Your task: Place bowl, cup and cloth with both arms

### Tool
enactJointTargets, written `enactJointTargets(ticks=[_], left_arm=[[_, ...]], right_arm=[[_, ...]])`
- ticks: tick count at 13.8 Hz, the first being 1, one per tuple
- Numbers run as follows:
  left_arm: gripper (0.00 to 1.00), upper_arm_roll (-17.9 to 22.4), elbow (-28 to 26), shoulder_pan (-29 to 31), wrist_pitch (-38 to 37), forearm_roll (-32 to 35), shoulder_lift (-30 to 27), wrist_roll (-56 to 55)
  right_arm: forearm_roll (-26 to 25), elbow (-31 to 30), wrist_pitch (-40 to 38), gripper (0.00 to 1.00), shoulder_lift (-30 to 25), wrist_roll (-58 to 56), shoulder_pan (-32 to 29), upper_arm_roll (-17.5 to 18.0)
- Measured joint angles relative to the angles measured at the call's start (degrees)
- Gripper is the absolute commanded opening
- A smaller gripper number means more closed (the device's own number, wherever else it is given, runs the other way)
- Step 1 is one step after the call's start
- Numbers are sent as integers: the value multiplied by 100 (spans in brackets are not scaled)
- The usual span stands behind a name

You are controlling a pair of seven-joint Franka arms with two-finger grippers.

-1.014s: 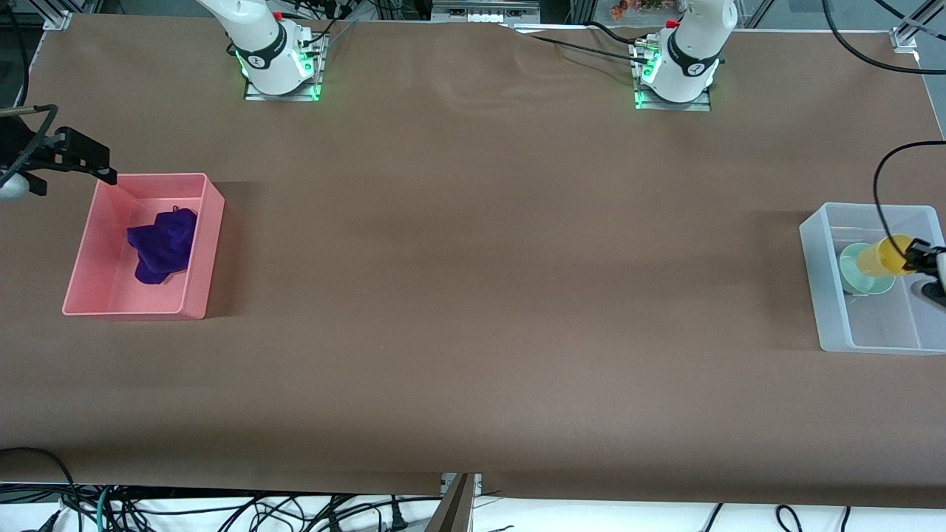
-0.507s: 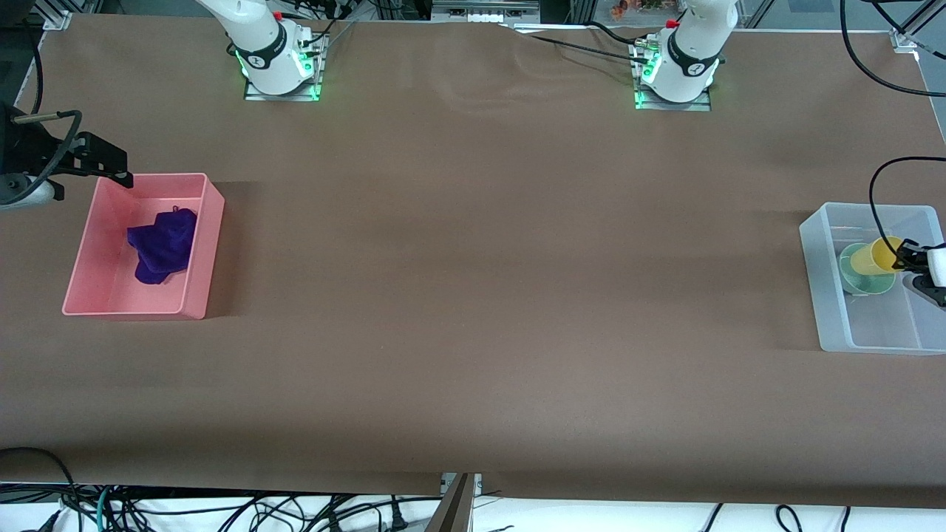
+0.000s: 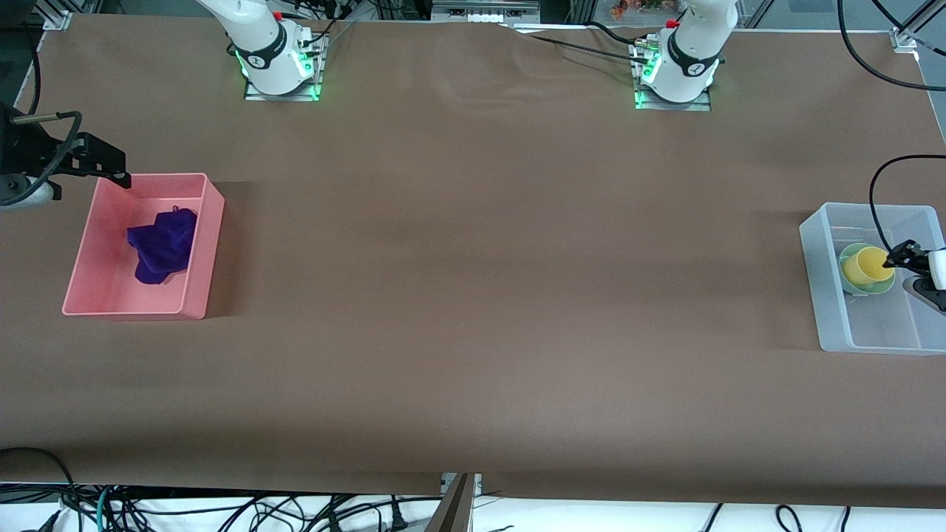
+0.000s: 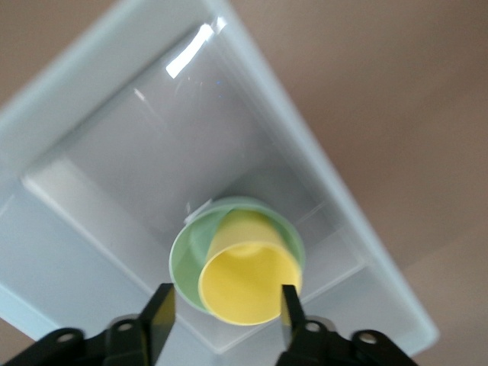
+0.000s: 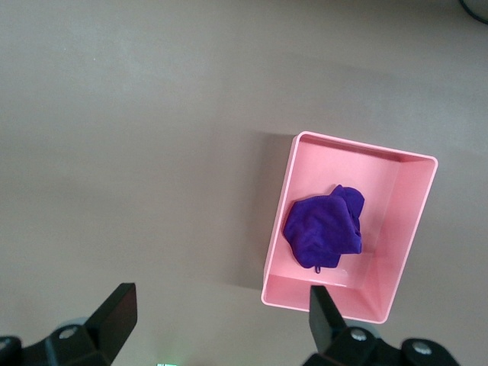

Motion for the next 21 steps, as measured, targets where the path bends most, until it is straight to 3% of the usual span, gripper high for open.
enactJointTargets(ticks=[4, 7, 9, 10, 11, 14, 16, 18, 21], left_arm=[[100, -1354, 102, -61, -1149, -9, -856, -1637], [100, -2233, 301, -100, -1889, -9, -1188, -3123], [100, -2574, 487, -124, -2176, -50, -1269, -3835], [100, -2562, 515, -209, -2219, -210, -1379, -4024], [100, -2320, 513, -441, -2253, -455, -1538, -4137], [100, -478, 342, -1976, -2347, -1215, -2055, -4209], [100, 473, -83, -2758, -2089, -1528, -2378, -4375], [100, 903, -759, -3194, -1458, -1567, -2781, -4800], [100, 952, -1293, -3269, -1166, -1567, -3159, -5018]], right_arm=[[-1, 0, 0, 100, 3, 2, 0, -2], [-1, 0, 0, 100, 4, 41, 0, -2], [-2, 0, -1, 100, 5, 55, 0, -2], [-2, 0, -2, 100, 6, 57, 0, -3], [-2, 0, -2, 100, 7, 60, -1, -3], [-2, -1, -2, 100, 8, 61, 0, -3], [-2, -1, -2, 100, 8, 61, 0, -5], [-2, -1, -2, 100, 9, 61, 0, -6], [-3, -1, -2, 100, 9, 61, 0, -11]])
